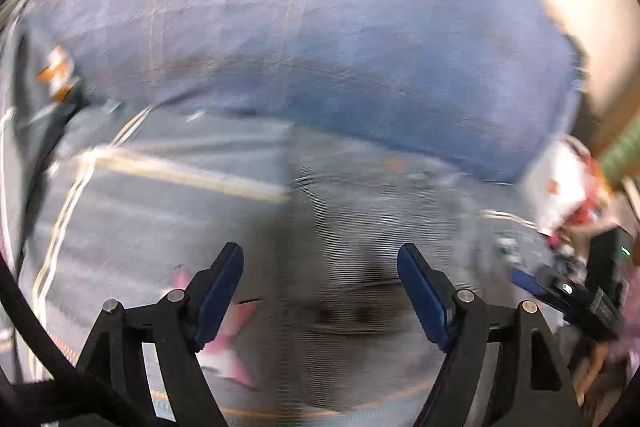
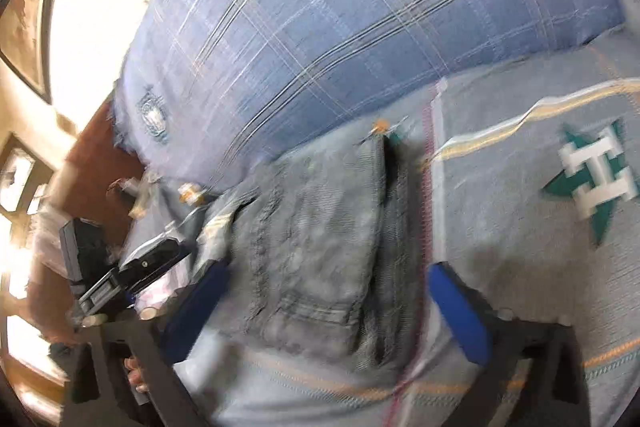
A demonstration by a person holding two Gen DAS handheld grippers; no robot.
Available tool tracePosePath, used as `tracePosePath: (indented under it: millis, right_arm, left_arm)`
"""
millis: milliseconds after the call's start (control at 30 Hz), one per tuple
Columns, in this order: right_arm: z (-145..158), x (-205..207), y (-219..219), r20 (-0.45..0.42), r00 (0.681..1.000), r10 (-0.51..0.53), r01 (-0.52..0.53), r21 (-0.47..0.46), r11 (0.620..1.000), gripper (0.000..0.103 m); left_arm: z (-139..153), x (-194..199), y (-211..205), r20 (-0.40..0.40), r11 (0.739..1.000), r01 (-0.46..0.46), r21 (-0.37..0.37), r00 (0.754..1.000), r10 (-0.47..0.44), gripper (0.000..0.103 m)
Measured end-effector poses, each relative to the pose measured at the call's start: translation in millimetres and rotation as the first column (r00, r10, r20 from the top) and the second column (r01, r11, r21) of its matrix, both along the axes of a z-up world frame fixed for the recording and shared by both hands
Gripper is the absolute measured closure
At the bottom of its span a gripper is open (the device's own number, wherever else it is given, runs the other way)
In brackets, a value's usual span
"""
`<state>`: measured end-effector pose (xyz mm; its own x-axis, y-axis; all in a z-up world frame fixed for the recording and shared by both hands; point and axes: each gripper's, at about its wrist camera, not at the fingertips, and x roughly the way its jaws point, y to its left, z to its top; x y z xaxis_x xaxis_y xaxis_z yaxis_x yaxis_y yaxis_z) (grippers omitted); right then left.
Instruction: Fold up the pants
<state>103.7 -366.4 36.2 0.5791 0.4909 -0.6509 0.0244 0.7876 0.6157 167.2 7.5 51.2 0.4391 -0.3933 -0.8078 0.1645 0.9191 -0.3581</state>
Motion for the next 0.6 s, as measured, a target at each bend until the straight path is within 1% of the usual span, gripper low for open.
tracePosePath:
  millis: [33,67,100,167,200,233,267,333,367,400,433,533,600]
  right_arm:
    - [-3.1,4.6,1.6,-0.016,1.000,0.004,-0.005,-0.028,1.000,0.000]
    - [-8.4,8.3,3.8,-0.043,0.999,0.002,-0.004,-0.051,0.999,0.000]
    - [-16.3,14.1,3.0,-0.072,0.997,-0.009,0.005,-0.055,0.998,0.001]
    - [-31.5,22.2,1.7,-0.113,0.994,-0.011,0.012,0.013,1.000,0.005]
    - [-38.1,27.0,6.3,-0.128,0.992,0.001,0.003,0.030,1.000,0.013]
    - [-41.1,28.7,6.7,-0.142,0.990,0.002,0.002,0.026,1.000,0.022]
    - [-43.9,30.5,9.7,-0.161,0.987,-0.003,0.005,0.013,1.000,0.026]
    - [-52.4,34.9,12.0,-0.198,0.980,0.007,0.000,0.034,0.999,0.036]
    - [-55.2,36.2,12.6,-0.200,0.980,0.005,0.004,0.047,0.999,0.038]
    - [-55.0,35.8,13.0,-0.198,0.980,-0.001,0.009,0.041,0.999,0.041]
    - [-54.6,38.0,15.2,-0.197,0.980,-0.001,0.005,0.021,1.000,0.043]
    - [-56.5,42.6,19.7,-0.194,0.981,-0.007,0.007,-0.002,1.000,0.043]
    - [-57.4,48.3,25.7,-0.188,0.982,-0.011,0.007,-0.022,1.000,0.043]
  left_arm:
    - [-6.8,3.0,2.6,-0.035,1.000,-0.010,-0.022,0.999,0.009,0.023]
    - [-15.7,7.2,3.4,-0.081,0.998,-0.005,-0.063,0.997,0.000,0.023]
    - [-22.6,9.2,3.6,-0.117,0.995,0.001,-0.100,0.993,-0.013,0.023]
    - [-32.8,11.2,3.0,-0.159,0.990,0.000,-0.143,0.987,-0.023,0.023]
    - [-36.7,11.2,-1.4,-0.170,0.988,0.000,-0.154,0.985,-0.027,0.024]
    - [-41.5,12.0,-1.7,-0.183,0.987,-0.003,-0.159,0.983,-0.027,0.024]
    - [-42.3,10.8,-2.8,-0.191,0.986,-0.013,-0.166,0.981,-0.019,0.024]
    - [-42.4,10.8,-0.5,-0.202,0.981,-0.043,-0.192,0.979,0.003,0.032]
    - [-42.3,8.6,1.2,-0.206,0.977,-0.057,-0.205,0.979,0.013,0.033]
    - [-42.2,7.8,0.7,-0.208,0.976,-0.063,-0.207,0.978,0.019,0.033]
    - [-42.4,6.9,-0.4,-0.207,0.978,-0.065,-0.199,0.978,0.023,0.033]
    - [-50.5,7.2,-3.0,-0.209,0.982,-0.066,-0.176,0.977,0.028,0.033]
    - [-58.8,11.3,-7.7,-0.218,0.981,-0.073,-0.177,0.975,0.034,0.033]
